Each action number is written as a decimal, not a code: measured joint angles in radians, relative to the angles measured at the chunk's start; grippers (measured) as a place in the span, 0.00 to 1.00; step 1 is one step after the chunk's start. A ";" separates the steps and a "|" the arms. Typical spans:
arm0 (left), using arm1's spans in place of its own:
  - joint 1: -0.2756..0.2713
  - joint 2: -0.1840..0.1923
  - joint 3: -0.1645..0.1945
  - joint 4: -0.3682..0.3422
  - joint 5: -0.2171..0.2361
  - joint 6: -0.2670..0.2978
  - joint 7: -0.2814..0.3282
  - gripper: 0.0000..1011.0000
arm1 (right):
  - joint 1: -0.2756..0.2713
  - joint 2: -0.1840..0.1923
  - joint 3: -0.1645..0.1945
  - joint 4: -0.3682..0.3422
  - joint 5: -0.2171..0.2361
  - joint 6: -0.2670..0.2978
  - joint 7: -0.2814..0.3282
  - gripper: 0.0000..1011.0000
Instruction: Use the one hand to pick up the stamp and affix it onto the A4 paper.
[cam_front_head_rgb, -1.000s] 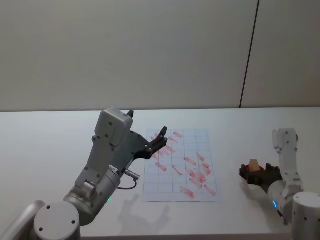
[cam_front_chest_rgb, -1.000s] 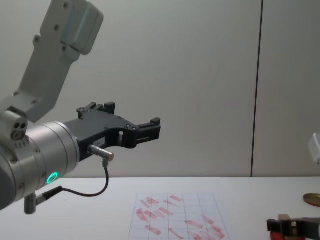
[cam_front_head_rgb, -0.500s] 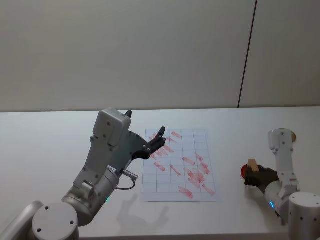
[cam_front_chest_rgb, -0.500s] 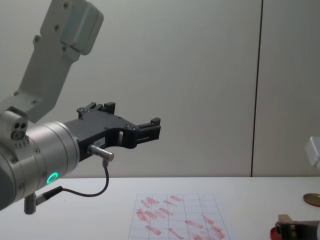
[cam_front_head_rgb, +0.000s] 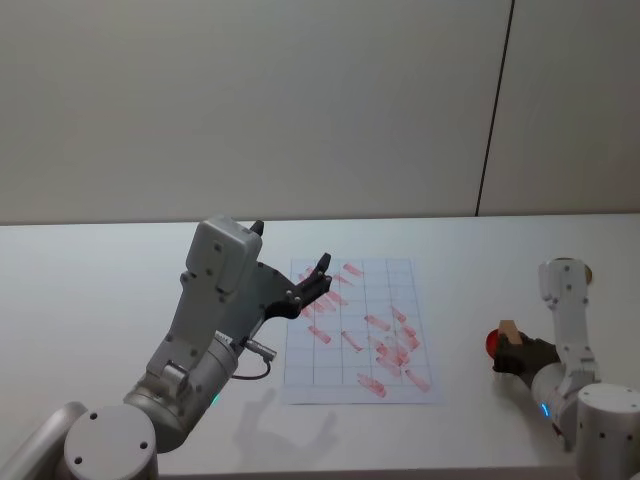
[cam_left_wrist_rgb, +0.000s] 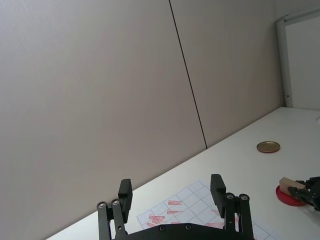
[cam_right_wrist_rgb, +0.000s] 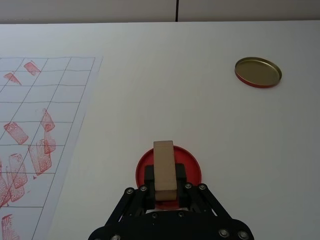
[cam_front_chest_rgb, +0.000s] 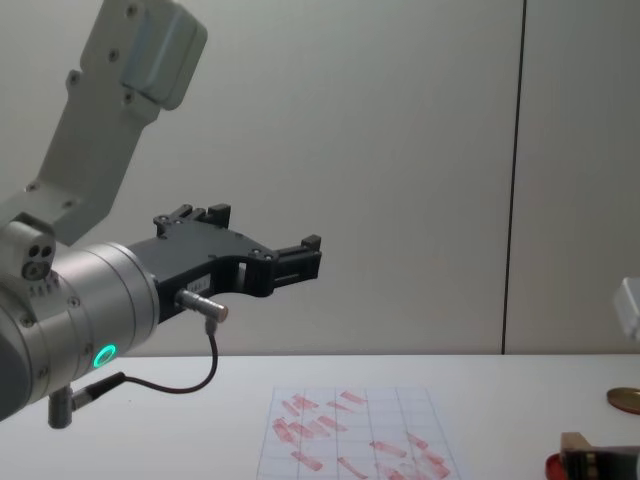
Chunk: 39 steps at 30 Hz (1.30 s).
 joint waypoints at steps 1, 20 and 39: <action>0.000 0.000 0.000 0.000 0.000 0.000 0.000 0.98 | 0.001 -0.001 0.001 0.003 0.001 0.001 -0.002 0.22; 0.000 0.000 0.000 0.000 0.000 0.000 0.000 0.98 | 0.023 -0.010 0.019 0.039 0.042 0.002 -0.009 0.22; 0.000 0.000 0.000 0.000 0.000 0.000 0.000 0.98 | -0.020 0.001 0.014 -0.169 0.015 -0.018 0.040 0.22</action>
